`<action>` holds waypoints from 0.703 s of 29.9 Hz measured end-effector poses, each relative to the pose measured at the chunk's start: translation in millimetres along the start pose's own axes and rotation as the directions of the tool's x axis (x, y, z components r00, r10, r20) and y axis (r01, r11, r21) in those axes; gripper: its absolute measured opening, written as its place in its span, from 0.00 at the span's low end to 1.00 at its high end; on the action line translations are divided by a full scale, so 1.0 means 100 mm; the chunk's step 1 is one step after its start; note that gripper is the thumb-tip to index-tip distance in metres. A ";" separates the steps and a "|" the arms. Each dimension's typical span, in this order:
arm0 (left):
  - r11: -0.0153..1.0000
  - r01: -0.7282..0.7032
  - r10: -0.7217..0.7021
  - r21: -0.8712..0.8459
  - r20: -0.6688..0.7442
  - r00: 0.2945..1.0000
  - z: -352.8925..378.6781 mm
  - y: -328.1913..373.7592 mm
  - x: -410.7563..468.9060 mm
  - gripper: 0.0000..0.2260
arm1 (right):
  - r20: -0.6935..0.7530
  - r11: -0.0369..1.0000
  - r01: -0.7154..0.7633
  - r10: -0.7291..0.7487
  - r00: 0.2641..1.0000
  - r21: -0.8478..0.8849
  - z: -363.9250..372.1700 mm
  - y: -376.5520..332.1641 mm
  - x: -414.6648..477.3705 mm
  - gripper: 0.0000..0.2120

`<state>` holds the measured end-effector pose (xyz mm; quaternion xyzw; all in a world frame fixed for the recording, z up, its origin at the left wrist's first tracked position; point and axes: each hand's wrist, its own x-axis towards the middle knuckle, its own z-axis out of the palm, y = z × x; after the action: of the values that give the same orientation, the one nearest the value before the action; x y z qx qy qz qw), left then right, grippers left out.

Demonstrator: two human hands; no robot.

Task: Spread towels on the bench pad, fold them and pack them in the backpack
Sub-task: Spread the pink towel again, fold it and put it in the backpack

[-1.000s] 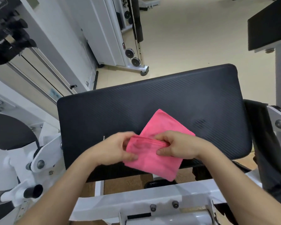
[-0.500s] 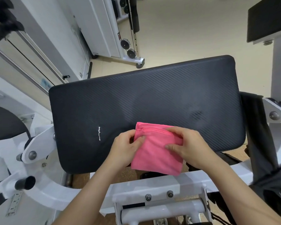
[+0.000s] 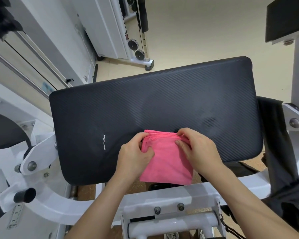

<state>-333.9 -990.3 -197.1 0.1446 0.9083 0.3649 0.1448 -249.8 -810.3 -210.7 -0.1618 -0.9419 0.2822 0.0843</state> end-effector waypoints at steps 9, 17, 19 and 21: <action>0.936 -0.231 0.264 0.265 -0.099 0.959 0.02 0.00 0.16 0.16 | 0.036 0.993 -0.006 0.011 0.999 -0.120 0.04 -0.02 0.10 0.11; 0.848 -0.372 0.394 0.378 0.021 0.919 0.02 -0.01 0.27 0.08 | -0.061 0.995 -0.017 0.012 0.998 -0.094 0.10 -0.02 0.04 0.13; 0.840 -0.381 0.409 0.386 0.010 0.913 0.05 -0.03 0.24 0.07 | 0.034 0.993 0.007 -0.003 0.999 -0.114 0.03 -0.02 0.05 0.22; 0.842 -0.383 0.405 0.380 0.024 0.914 0.08 -0.05 0.20 0.05 | 0.176 0.983 0.068 -0.037 0.984 -0.173 -0.05 -0.02 0.11 0.26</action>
<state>-349.6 -981.1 -209.3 0.3429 0.9157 0.2095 0.0102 -259.1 -805.9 -204.6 -0.1186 -0.9710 0.2074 -0.0048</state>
